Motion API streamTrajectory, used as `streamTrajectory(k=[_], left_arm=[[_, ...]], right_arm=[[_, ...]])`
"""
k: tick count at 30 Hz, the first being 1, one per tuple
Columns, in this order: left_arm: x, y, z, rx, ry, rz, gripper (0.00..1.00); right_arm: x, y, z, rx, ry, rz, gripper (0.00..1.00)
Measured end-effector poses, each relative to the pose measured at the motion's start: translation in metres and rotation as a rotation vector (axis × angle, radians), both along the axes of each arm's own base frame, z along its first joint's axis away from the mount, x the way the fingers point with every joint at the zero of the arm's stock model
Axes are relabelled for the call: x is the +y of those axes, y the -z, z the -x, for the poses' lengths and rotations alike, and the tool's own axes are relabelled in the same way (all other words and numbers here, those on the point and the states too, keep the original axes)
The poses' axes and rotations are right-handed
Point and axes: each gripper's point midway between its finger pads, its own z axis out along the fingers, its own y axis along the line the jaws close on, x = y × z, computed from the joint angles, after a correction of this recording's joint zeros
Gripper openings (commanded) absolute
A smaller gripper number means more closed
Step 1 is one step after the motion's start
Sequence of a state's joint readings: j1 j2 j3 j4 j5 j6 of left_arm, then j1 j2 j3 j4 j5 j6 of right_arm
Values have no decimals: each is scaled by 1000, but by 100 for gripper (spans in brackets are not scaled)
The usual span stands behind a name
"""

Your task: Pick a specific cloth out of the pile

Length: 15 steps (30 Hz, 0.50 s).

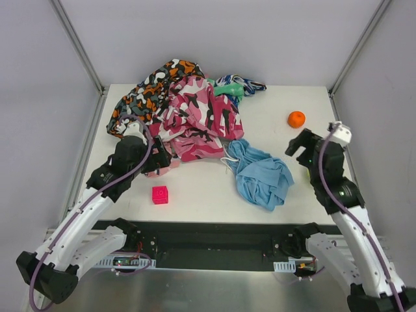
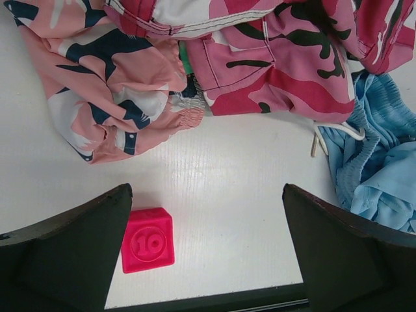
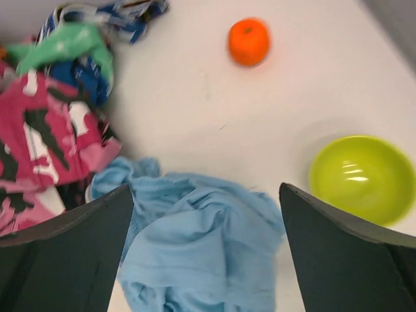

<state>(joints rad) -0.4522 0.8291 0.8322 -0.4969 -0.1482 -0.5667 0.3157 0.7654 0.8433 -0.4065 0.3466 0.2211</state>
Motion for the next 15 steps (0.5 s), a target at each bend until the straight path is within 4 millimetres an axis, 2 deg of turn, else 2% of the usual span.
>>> streamTrajectory(k=[2, 4, 8, 11, 15], left_arm=[[3, -3, 0, -16, -13, -3, 99], [7, -6, -1, -31, -29, -9, 99], [13, -9, -3, -49, -61, -25, 99], [17, -10, -4, -59, -78, -34, 99], [19, -9, -4, -59, -89, -43, 99]], right_arm=[[-27, -18, 15, -73, 112, 33, 96], [-51, -24, 29, -109, 212, 75, 96], [-82, -7, 49, -70, 337, 182, 96], [-95, 2, 59, -33, 383, 245, 96], [-102, 3, 65, -41, 395, 272, 96]])
